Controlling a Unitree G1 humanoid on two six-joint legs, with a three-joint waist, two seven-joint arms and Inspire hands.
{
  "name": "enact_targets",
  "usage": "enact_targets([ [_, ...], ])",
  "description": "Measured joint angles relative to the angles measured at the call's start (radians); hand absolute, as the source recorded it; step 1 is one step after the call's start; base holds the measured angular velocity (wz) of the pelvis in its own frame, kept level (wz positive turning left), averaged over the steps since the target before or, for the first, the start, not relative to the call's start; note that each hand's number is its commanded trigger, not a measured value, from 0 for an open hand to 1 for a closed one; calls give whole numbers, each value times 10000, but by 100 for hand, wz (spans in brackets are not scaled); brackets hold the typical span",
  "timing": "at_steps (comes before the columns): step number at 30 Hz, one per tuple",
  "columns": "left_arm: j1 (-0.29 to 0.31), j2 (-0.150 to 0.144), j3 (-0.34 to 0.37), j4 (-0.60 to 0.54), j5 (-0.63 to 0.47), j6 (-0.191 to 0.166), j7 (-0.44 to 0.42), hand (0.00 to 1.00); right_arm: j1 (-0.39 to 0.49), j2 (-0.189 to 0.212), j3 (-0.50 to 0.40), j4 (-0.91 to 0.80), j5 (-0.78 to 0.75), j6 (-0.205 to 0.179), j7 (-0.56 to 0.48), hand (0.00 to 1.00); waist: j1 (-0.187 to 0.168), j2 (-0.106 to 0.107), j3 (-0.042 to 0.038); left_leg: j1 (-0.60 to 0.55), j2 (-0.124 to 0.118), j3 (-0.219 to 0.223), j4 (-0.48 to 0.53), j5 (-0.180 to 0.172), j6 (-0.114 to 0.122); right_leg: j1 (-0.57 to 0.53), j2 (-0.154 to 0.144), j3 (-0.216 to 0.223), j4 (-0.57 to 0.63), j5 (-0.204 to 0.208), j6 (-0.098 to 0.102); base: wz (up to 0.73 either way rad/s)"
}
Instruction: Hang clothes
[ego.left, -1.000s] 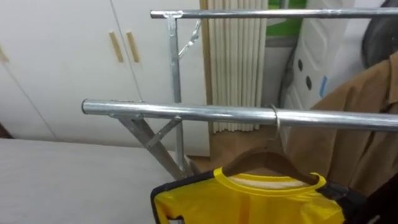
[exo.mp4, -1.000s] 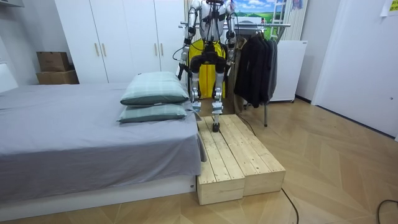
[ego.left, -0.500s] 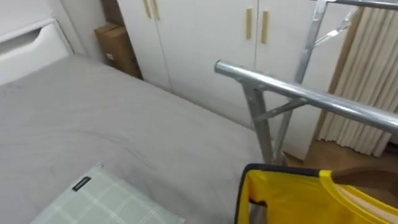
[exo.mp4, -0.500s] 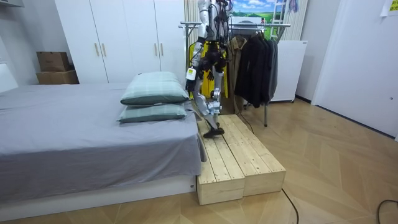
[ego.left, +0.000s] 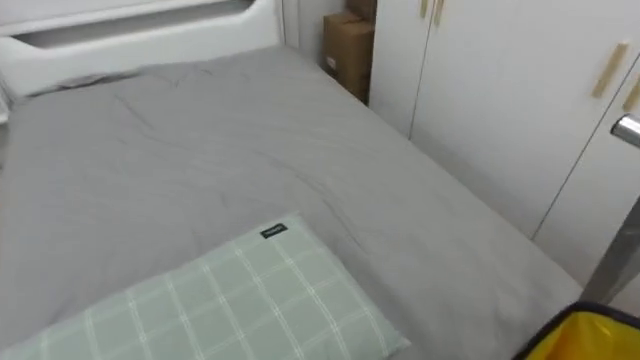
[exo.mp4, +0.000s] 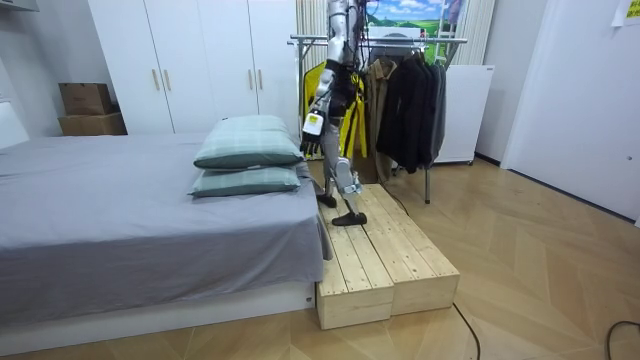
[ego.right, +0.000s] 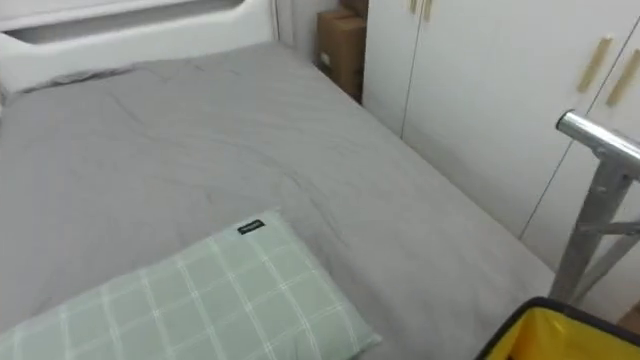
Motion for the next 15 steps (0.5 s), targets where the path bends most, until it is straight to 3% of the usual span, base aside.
enact_targets([
  [1, 22, -15, 233, 1, -183, -52, -2, 0, 188, 13, 0, 0, 13, 134, -1, 0, -75, -60, -34, -3, -101, -381, -174, 152, 36, 37, 34, 844, 99, -68, 375, 118],
  [3, 49, -8, 266, 18, -483, -234, 14, 0, 407, 10, -22, 3, 168, 208, 7, 0, -183, -213, -102, -26, -234, -671, -368, 419, -25, 189, 30, 1509, 46, -139, 543, 119],
  [5, 189, -90, 290, 33, -578, -374, 65, 0, 417, 19, -121, 20, 189, 242, -19, 0, -172, -305, -137, -21, -408, -1102, -454, 600, 81, 407, 22, 1529, -30, -174, 650, 88],
  [7, 432, -182, 616, 59, -902, -429, 153, 0, 494, 23, -225, 62, 160, 380, 3, 0, -196, -463, -183, -3, -600, -1830, -454, 666, 198, 777, 31, 1680, -178, -206, 803, 91],
  [8, 445, -181, 676, 87, -1015, -430, 151, 0, 538, 22, -240, 65, 138, 406, 1, 0, -193, -490, -164, 25, -644, -1976, -456, 680, 218, 861, 58, 1834, -204, -221, 827, 86],
  [10, 590, -187, 737, 128, -1464, -430, 157, 0, 556, 28, -234, 64, -28, 516, -64, 0, -142, -647, -136, 104, -812, -2536, -464, 713, 316, 1151, 226, 2631, -296, -317, 964, 74],
  [11, 610, -187, 744, 128, -1600, -434, 158, 0, 536, 34, -232, 64, -42, 522, -85, 0, -122, -682, -124, 105, -864, -2668, -464, 724, 340, 1194, 247, 2788, -310, -350, 1014, 63],
  [15, 800, -201, 814, 157, -1893, -438, 192, 0, 507, 78, -225, 50, -179, 530, -281, 0, -68, -785, -128, 104, -1129, -3212, -489, 795, 497, 1466, 210, 3062, -484, -390, 952, 38],
])
